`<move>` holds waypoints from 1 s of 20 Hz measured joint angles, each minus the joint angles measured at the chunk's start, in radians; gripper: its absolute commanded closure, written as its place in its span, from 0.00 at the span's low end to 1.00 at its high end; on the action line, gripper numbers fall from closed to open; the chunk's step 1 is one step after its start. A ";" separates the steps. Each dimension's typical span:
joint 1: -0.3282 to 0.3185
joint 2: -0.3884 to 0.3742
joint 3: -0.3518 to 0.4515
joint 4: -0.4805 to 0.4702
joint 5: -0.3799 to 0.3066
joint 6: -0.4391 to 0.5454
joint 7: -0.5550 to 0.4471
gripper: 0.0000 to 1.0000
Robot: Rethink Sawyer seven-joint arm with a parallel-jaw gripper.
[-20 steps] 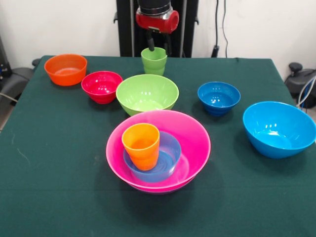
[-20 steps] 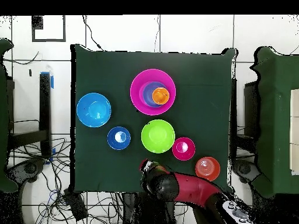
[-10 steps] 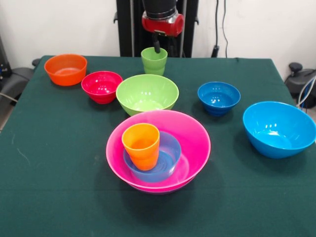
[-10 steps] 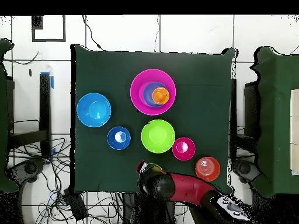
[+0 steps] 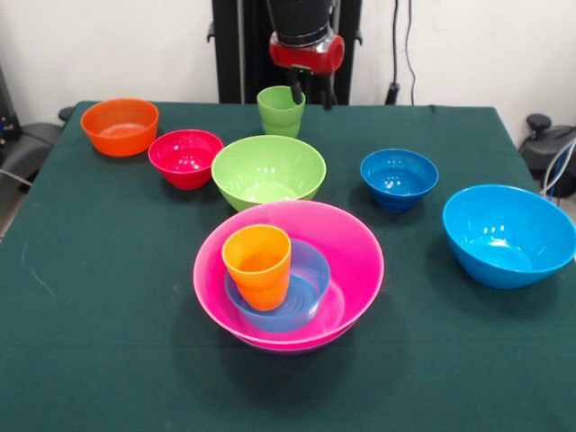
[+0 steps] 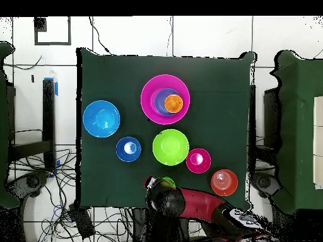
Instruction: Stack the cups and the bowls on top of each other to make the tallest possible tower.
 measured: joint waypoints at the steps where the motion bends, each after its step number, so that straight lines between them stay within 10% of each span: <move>1: 0.000 0.010 -0.001 0.000 0.000 -0.010 0.000 0.00; 2: 0.000 0.019 -0.004 0.000 -0.001 -0.015 0.000 1.00; 20: 0.009 0.011 -0.040 -0.002 -0.018 -0.035 0.000 1.00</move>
